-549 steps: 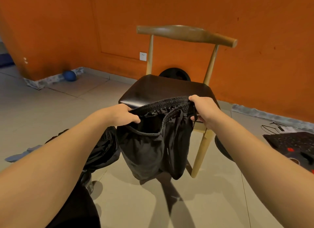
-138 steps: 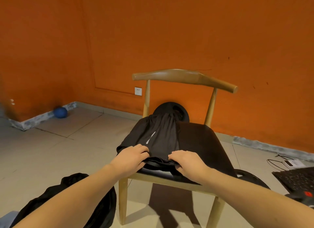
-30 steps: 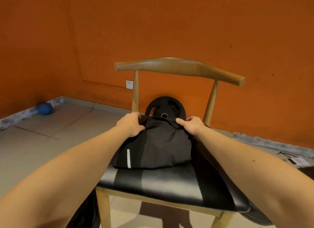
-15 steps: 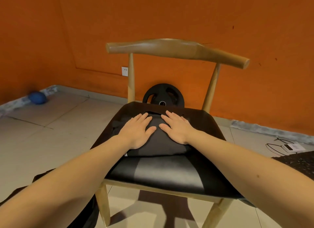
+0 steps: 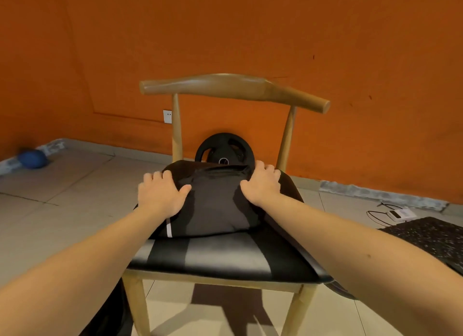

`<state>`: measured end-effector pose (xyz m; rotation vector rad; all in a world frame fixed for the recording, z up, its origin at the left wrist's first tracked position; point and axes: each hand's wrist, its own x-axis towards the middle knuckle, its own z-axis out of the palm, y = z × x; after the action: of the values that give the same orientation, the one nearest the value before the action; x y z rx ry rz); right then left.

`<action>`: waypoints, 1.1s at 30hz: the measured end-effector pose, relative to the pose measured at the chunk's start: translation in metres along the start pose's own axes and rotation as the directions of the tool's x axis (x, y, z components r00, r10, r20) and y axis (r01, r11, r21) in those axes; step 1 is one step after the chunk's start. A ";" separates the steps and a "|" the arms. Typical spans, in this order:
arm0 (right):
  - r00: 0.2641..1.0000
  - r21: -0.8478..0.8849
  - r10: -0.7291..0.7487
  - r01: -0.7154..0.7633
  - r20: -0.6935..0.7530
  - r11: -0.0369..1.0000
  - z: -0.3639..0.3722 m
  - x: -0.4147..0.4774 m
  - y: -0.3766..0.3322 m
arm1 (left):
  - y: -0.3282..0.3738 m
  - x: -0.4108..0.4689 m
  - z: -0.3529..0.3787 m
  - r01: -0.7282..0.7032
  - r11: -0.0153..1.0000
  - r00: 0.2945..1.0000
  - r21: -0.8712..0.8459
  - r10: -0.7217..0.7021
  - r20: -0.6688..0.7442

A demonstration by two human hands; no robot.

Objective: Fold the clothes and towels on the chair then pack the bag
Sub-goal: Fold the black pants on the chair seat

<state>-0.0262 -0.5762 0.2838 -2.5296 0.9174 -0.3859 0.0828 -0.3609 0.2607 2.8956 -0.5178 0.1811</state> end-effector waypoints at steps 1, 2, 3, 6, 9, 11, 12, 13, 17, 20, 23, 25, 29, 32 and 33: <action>0.984 0.067 0.147 -0.155 0.105 0.986 -0.005 0.000 0.001 | -0.003 0.001 -0.004 0.111 0.994 0.987 -0.005 -0.110 0.117; 0.934 0.147 0.250 -0.293 0.256 0.945 -0.010 -0.003 0.000 | -0.006 0.005 -0.006 0.202 0.979 0.956 -0.026 -0.192 0.223; 0.864 0.207 0.300 -0.406 0.403 0.890 -0.012 -0.007 -0.001 | -0.009 0.010 -0.007 0.259 0.965 0.929 -0.052 -0.233 0.288; 0.754 0.205 0.344 -0.528 0.559 0.824 -0.015 -0.016 -0.002 | -0.004 0.019 -0.011 0.362 0.905 0.876 -0.224 -0.248 0.413; 0.705 0.215 0.360 -0.585 0.611 0.782 -0.014 -0.018 -0.005 | 0.008 0.015 -0.017 0.392 0.864 0.836 -0.316 -0.191 0.515; 0.671 0.223 0.358 -0.618 0.650 0.754 -0.015 -0.017 -0.005 | 0.013 0.011 -0.021 0.377 0.879 0.819 -0.293 -0.168 0.548; 0.652 0.234 0.352 -0.638 0.671 0.734 -0.016 -0.016 -0.005 | 0.014 0.007 -0.024 0.370 0.880 0.814 -0.297 -0.154 0.560; 0.636 0.248 0.342 -0.654 0.692 0.715 -0.016 -0.016 -0.004 | 0.014 0.003 -0.028 0.355 0.881 0.817 -0.312 -0.130 0.562; 0.587 0.308 0.276 -0.701 0.761 0.643 -0.028 -0.020 -0.004 | 0.005 -0.014 -0.042 0.385 0.808 0.825 -0.447 -0.084 0.558; 0.594 0.384 0.164 -0.682 0.788 0.622 -0.033 -0.030 -0.011 | -0.013 -0.025 -0.046 0.455 0.690 0.822 -0.564 -0.082 0.563; 0.627 0.459 0.082 -0.646 0.774 0.609 -0.030 -0.041 -0.019 | -0.031 -0.047 -0.054 0.479 0.613 0.844 -0.628 -0.127 0.521; 0.642 0.477 0.058 -0.623 0.764 0.619 -0.029 -0.051 -0.025 | -0.042 -0.065 -0.060 0.470 0.581 0.860 -0.665 -0.129 0.494; 0.620 0.477 -0.022 -0.581 0.785 0.659 -0.024 -0.085 -0.048 | -0.071 -0.107 -0.073 0.420 0.555 0.898 -0.718 -0.138 0.419; 0.610 0.464 -0.061 -0.530 0.790 0.710 -0.019 -0.114 -0.071 | -0.097 -0.142 -0.083 0.382 0.550 0.923 -0.743 -0.178 0.342; 0.608 0.457 -0.071 -0.510 0.791 0.729 -0.018 -0.126 -0.079 | -0.106 -0.154 -0.088 0.374 0.552 0.927 -0.746 -0.191 0.323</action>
<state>-0.0840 -0.4433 0.3229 -1.5854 0.5864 0.4190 -0.0310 -0.1940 0.3045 2.0368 -0.0779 -0.3375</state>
